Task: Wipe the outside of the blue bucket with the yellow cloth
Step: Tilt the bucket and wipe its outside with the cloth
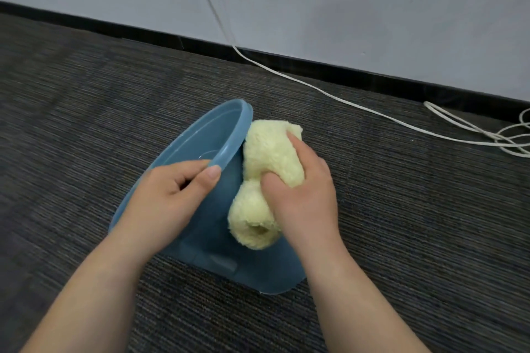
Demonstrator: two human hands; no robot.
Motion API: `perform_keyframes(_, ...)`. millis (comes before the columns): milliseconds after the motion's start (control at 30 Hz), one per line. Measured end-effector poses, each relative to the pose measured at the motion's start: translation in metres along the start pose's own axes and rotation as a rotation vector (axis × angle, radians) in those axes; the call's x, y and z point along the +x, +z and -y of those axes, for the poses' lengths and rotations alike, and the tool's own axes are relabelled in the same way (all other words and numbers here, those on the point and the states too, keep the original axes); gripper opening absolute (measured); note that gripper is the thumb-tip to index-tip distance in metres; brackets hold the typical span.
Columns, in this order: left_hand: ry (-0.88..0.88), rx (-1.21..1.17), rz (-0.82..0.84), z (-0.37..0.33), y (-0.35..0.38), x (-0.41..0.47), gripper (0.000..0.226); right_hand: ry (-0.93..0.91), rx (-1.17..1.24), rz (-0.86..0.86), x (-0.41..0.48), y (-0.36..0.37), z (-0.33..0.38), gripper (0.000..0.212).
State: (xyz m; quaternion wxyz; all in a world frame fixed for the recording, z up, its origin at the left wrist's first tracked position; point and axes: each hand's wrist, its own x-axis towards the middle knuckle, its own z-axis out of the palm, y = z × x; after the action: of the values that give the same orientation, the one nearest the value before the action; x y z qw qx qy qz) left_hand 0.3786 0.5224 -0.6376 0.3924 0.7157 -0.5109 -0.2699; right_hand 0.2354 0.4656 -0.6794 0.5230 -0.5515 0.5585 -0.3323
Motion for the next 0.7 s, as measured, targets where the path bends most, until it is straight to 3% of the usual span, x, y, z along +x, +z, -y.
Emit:
perform_keyframes(167, -0.026, -0.011, -0.013, 0.0, -0.005, 0.002, 0.021, 0.045, -0.124, -0.03, 0.007, -0.006, -0.019, 0.059)
perform_keyframes(400, -0.087, -0.009, -0.077, 0.007, -0.013, 0.002, 0.032, 0.314, -0.276, -0.076, 0.005, -0.032, -0.066, 0.053)
perform_keyframes(600, -0.14, -0.007, -0.137, 0.011, -0.018, 0.003, 0.044, 0.002, -0.294, 0.003, -0.012, 0.0, -0.038, 0.062)
perform_keyframes(700, -0.199, -0.056, -0.15, 0.016, -0.024, 0.002, 0.038, 0.094, -0.269, -0.016, -0.01, -0.003, -0.046, 0.062)
